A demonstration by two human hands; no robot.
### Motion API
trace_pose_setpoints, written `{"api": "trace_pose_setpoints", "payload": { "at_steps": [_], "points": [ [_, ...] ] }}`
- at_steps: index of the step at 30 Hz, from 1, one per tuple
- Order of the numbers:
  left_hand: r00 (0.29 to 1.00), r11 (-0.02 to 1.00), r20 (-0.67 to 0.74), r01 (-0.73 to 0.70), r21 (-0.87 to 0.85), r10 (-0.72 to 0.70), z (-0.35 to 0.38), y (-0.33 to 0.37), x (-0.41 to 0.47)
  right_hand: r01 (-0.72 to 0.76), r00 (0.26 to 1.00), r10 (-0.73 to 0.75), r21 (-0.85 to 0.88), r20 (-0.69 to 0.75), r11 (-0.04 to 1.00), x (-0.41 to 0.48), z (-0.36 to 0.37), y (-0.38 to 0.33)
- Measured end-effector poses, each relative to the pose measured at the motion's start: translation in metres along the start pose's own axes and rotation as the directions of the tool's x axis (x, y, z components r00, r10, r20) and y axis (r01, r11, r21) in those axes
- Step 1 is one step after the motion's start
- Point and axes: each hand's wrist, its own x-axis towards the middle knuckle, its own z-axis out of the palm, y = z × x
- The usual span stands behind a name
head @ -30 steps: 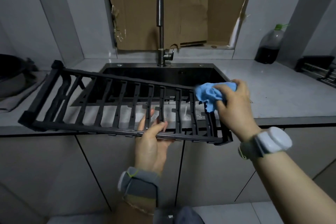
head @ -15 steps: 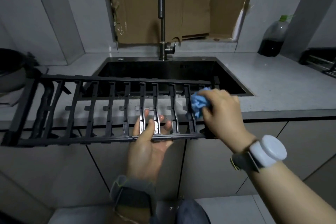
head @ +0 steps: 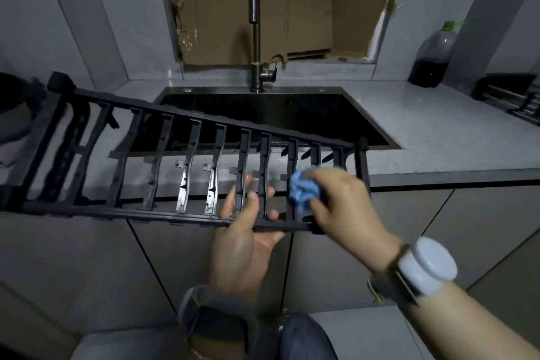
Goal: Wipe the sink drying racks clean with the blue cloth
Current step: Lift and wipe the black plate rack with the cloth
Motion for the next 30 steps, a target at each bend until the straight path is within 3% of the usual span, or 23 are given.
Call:
{"api": "trace_pose_setpoints", "payload": {
  "at_steps": [3, 5, 10, 13, 17, 19, 21, 25, 28, 30],
  "points": [
    [0.999, 0.999, 0.043, 0.031, -0.027, -0.03, 0.007, -0.002, -0.001, -0.101, 0.98, 0.097, -0.017, -0.175, 0.995, 0.028, -0.007, 0.013],
    [0.999, 0.998, 0.023, 0.029, -0.054, -0.028, 0.01, -0.001, 0.001, -0.139, 0.975, 0.131, -0.03, -0.181, 0.99, 0.031, -0.007, 0.017],
    [1.0, 0.999, 0.018, 0.017, -0.033, -0.016, 0.008, 0.002, 0.012, 0.016, 0.994, -0.008, -0.077, 0.109, 0.997, -0.006, 0.004, 0.004],
    [0.999, 0.999, 0.024, 0.036, 0.001, -0.037, 0.004, -0.005, 0.013, -0.111, 0.974, 0.099, 0.048, 0.204, 0.993, 0.002, -0.006, 0.014],
    [0.993, 0.996, 0.081, 0.091, -0.01, -0.09, 0.009, -0.01, 0.01, -0.269, 0.952, 0.288, 0.172, -0.103, 0.948, 0.021, -0.027, 0.025],
    [0.992, 0.994, 0.079, 0.102, -0.042, -0.098, 0.011, -0.009, 0.012, -0.302, 0.916, 0.327, 0.14, -0.23, 0.943, 0.026, -0.037, 0.036],
    [0.993, 0.994, 0.073, 0.097, -0.045, -0.093, 0.011, -0.008, 0.015, -0.326, 0.904, 0.333, 0.073, -0.269, 0.943, 0.027, -0.043, 0.049],
    [0.997, 0.995, 0.042, 0.074, -0.068, -0.071, 0.017, -0.003, 0.023, -0.306, 0.951, 0.303, -0.04, -0.069, 0.951, 0.015, -0.034, 0.058],
    [0.999, 0.999, 0.004, 0.036, -0.022, -0.036, 0.021, 0.001, 0.029, -0.321, 0.938, 0.323, -0.038, 0.128, 0.946, 0.001, -0.023, 0.049],
    [1.0, 1.0, 0.016, 0.018, 0.012, -0.018, 0.02, 0.002, 0.031, -0.303, 0.937, 0.305, -0.039, 0.17, 0.952, -0.001, -0.022, 0.043]
  ]
}}
